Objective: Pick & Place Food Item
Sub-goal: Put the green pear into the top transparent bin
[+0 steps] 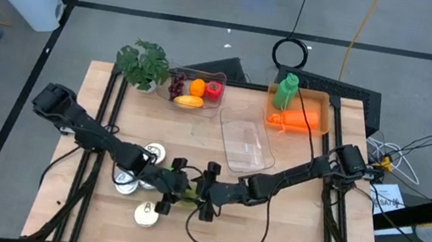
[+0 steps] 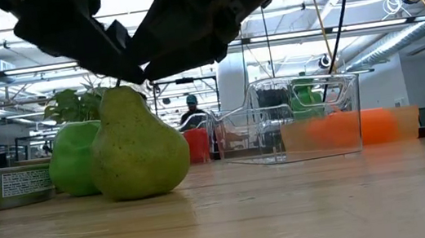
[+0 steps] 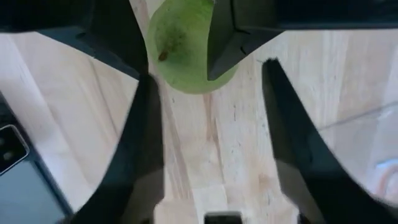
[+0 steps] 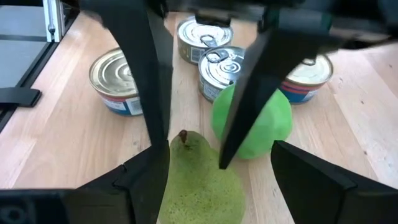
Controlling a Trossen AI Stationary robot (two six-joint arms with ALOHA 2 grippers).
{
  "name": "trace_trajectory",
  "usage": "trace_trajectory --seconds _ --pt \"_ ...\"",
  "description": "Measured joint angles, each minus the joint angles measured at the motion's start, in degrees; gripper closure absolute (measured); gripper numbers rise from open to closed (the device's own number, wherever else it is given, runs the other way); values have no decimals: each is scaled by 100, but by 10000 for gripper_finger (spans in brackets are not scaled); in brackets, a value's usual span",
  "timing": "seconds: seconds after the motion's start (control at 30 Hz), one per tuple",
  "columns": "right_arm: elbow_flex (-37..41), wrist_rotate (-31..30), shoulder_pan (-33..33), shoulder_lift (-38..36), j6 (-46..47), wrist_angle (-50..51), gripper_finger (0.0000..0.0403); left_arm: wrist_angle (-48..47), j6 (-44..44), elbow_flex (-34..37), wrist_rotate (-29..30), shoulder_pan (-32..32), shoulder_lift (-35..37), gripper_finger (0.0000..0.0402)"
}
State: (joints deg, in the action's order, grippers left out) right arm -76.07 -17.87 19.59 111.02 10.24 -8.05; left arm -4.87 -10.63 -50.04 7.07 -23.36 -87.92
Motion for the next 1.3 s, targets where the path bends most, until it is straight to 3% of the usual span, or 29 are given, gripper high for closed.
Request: trace_trajectory --seconds 0.37,0.73,0.87,1.07,1.3 --pt "0 0 0 0 0 -24 140 -9 -19 0 -103 -78 -37 285" --pt "0 0 0 0 0 -24 140 -160 199 0 -64 -78 -31 390" --pt "0 0 0 0 0 -24 140 -274 4 -4 302 -78 -28 391" --pt "0 -1 0 -6 -43 -4 140 -369 93 13 348 -111 192 394" --pt "-7 -129 1 -795 -60 892 140 -371 512 11 525 -36 930 394"
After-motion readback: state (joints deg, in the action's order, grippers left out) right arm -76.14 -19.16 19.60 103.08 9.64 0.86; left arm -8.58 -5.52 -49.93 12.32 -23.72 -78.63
